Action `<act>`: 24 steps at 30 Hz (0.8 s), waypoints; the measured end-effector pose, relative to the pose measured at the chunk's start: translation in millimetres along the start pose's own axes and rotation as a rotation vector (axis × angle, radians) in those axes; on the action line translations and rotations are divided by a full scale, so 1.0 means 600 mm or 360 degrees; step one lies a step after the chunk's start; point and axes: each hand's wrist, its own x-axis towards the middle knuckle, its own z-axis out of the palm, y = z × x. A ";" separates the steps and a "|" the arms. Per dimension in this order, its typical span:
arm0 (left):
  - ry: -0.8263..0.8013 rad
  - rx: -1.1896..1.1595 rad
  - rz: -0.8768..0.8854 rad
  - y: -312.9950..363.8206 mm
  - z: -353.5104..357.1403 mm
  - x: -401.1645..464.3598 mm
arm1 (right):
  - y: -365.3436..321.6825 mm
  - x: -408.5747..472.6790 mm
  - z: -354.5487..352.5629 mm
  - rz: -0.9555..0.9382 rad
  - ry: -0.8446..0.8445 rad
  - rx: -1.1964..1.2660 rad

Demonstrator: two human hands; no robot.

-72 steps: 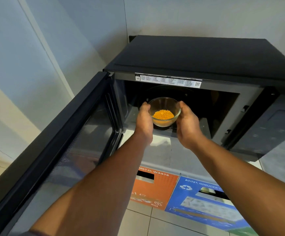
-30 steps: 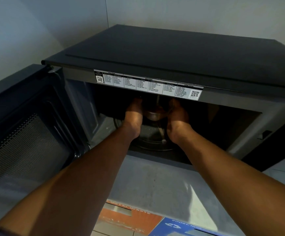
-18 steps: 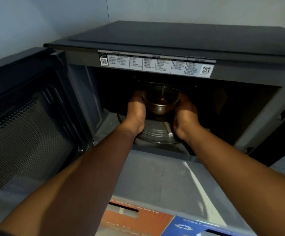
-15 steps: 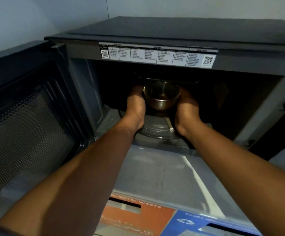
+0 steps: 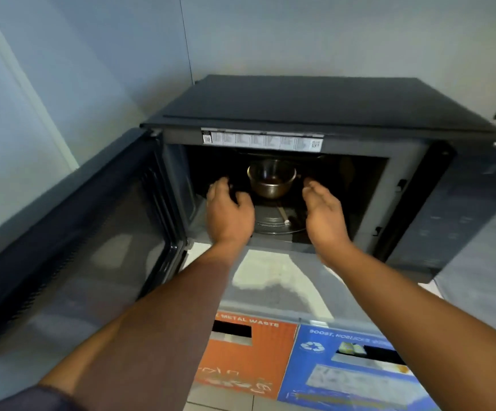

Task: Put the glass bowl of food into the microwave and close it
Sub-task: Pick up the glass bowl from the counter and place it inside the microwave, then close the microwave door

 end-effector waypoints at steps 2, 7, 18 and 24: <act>-0.0039 0.0123 -0.0009 0.014 -0.027 -0.026 | -0.021 -0.025 -0.017 -0.0004 -0.0012 -0.0103; -0.0266 0.0490 0.0025 0.078 -0.129 -0.090 | -0.097 -0.111 -0.072 -0.0082 -0.0141 -0.0413; -0.0193 0.1389 0.0685 0.203 -0.310 -0.093 | -0.252 -0.143 -0.178 -0.0726 0.0064 -0.1577; -0.0424 0.1550 0.0030 0.201 -0.364 -0.064 | -0.258 -0.106 -0.230 -0.0522 -0.0020 -0.2098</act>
